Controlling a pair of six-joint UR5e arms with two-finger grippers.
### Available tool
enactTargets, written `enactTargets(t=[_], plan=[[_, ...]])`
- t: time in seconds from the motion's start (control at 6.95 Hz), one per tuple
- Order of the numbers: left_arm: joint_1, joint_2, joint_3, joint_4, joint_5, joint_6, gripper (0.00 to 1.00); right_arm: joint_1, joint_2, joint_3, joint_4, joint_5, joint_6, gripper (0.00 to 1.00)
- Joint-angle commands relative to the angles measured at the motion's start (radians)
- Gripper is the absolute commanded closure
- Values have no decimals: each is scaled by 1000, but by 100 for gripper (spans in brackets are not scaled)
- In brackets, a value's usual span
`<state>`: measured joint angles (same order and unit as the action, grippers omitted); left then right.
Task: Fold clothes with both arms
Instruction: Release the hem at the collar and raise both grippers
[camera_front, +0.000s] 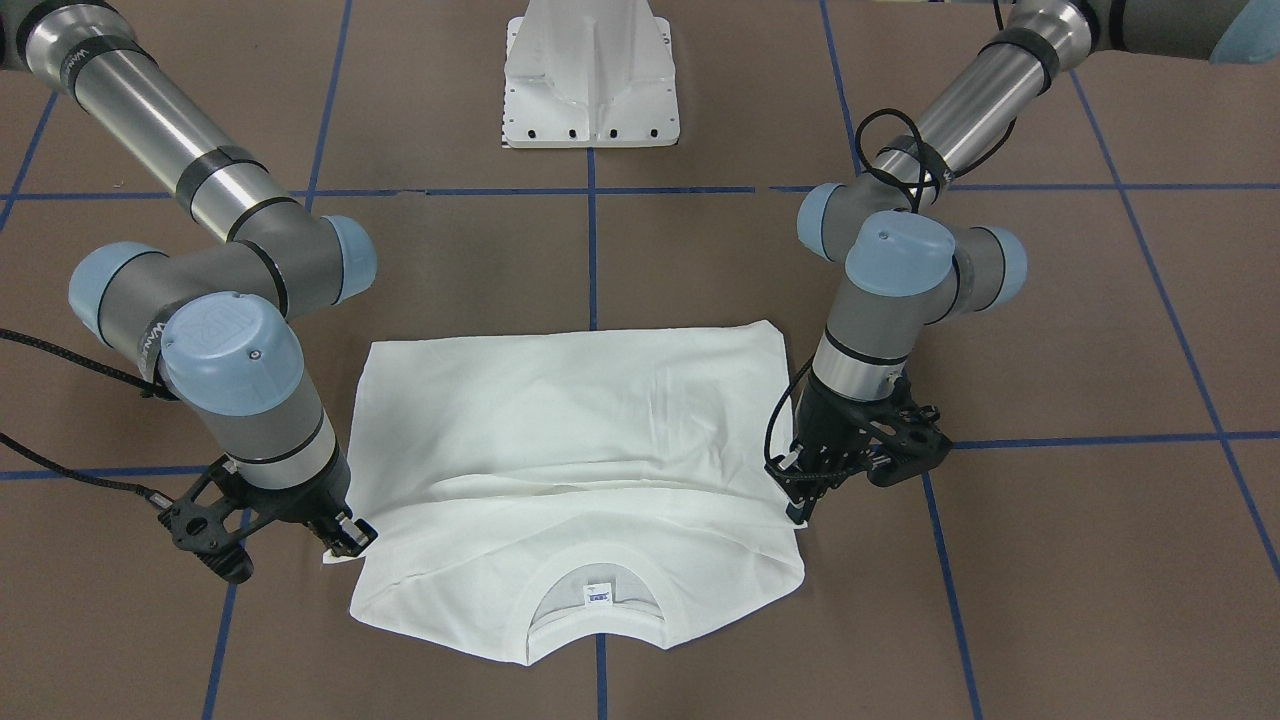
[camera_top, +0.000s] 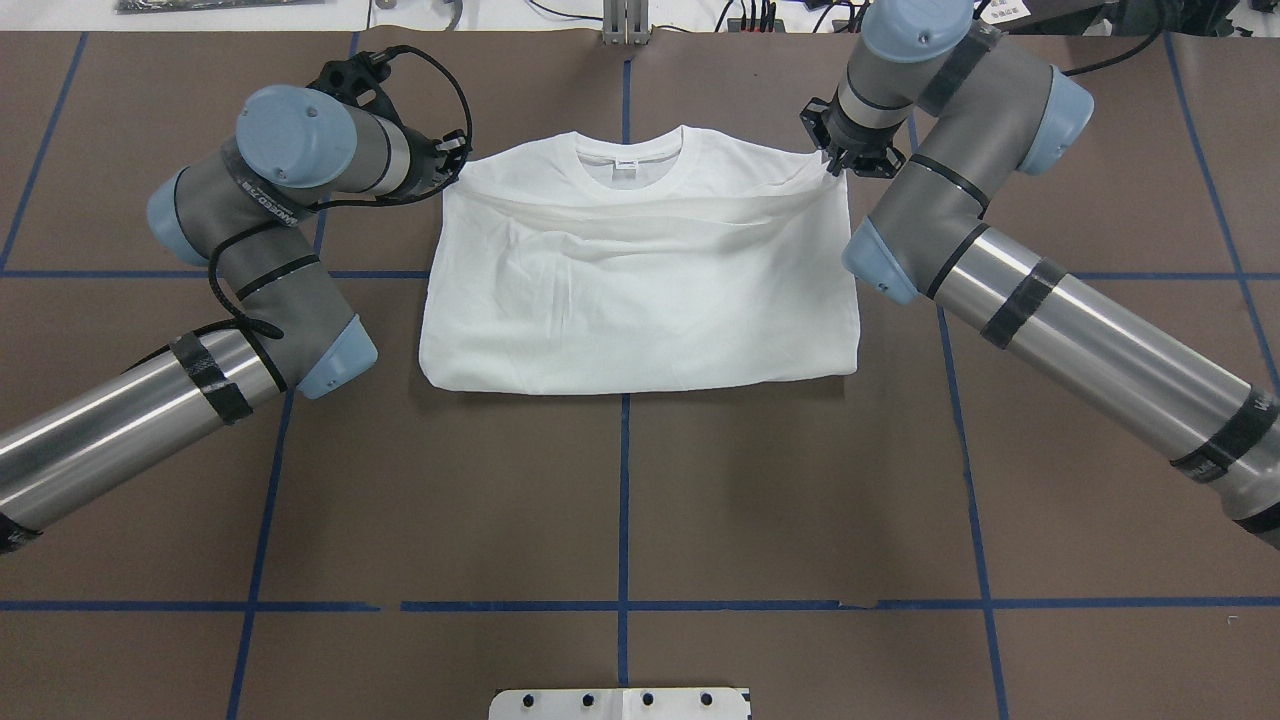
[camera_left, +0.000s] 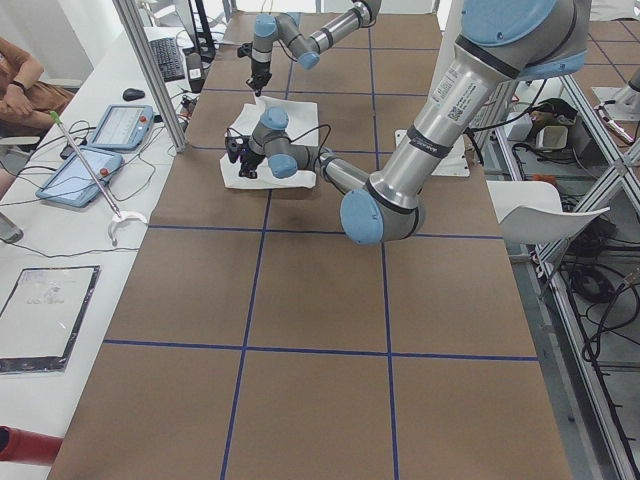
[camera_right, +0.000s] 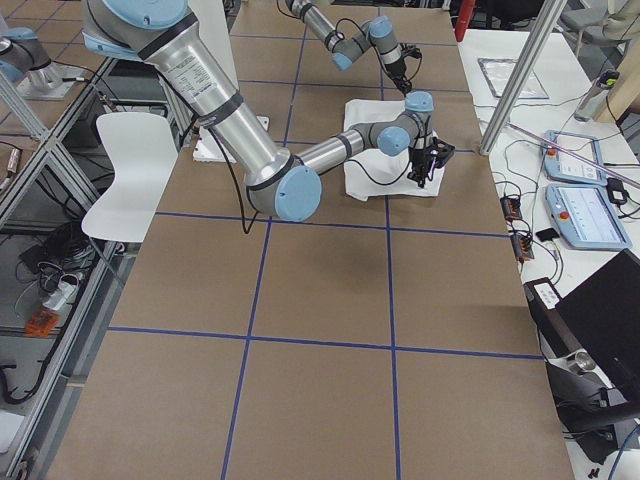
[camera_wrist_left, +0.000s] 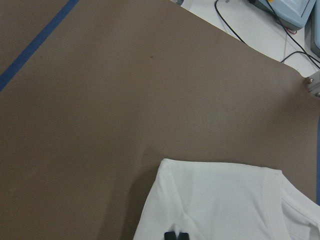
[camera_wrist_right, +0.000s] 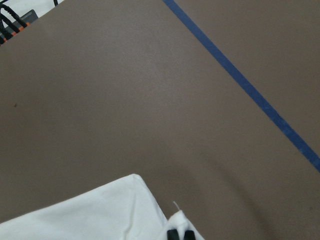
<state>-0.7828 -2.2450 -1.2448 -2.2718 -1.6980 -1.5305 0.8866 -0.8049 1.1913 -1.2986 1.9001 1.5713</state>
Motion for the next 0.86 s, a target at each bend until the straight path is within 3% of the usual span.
enactTargets(t=[0.0, 0.58, 0.72], plan=[[-16, -13, 31, -18, 3, 27, 100, 11, 45, -88, 2, -1, -33, 100], [-7, -24, 97, -80, 3, 27, 100, -31, 33, -93, 4, -12, -31, 100], [-7, -22, 97, -80, 3, 27, 79, -29, 27, -93, 4, -12, -31, 89]])
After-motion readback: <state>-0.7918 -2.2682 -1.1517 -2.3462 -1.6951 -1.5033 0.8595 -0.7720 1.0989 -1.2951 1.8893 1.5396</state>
